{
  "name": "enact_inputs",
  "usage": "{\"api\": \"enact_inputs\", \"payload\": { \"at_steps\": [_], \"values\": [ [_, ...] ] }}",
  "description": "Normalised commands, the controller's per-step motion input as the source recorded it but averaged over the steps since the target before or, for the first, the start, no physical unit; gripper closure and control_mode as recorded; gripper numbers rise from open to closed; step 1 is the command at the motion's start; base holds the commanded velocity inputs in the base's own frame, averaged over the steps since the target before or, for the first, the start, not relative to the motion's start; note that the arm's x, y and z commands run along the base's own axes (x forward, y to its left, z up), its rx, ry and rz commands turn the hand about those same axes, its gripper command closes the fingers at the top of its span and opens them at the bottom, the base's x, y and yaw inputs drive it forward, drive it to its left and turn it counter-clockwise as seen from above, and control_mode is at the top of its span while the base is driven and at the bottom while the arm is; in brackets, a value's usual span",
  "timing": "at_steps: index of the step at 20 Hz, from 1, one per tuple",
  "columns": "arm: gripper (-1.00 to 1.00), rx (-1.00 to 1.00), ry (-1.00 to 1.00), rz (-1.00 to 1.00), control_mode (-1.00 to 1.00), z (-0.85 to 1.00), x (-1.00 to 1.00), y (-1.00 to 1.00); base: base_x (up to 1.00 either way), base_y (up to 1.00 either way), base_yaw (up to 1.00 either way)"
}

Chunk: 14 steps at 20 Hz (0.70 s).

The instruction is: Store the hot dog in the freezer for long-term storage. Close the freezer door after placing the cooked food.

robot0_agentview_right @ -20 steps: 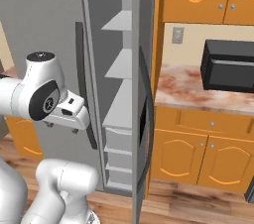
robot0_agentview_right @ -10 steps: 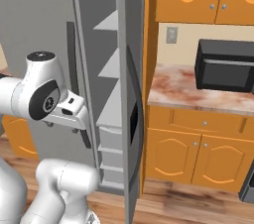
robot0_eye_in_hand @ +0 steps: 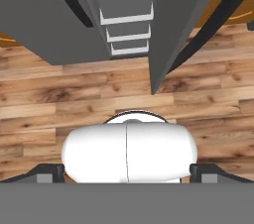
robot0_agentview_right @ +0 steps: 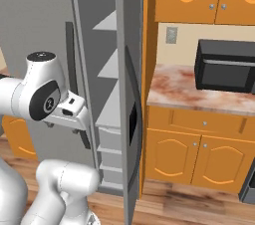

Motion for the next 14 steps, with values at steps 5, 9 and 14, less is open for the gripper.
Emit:
{"api": "enact_inputs", "payload": {
  "at_steps": [5, 9, 14],
  "values": [
    [-1.0, 0.0, 0.0, 0.0, 1.0, 0.0, 0.0, 0.0, 0.0, 0.0, 0.0],
    [-1.0, 0.0, 0.0, 0.0, 1.0, 0.0, 0.0, 0.0, 0.0, 0.0, 0.0],
    [-1.0, 0.0, 0.0, 0.0, -1.0, 0.0, 0.01, -0.01, 0.0, 0.0, 0.0]
  ]
}}
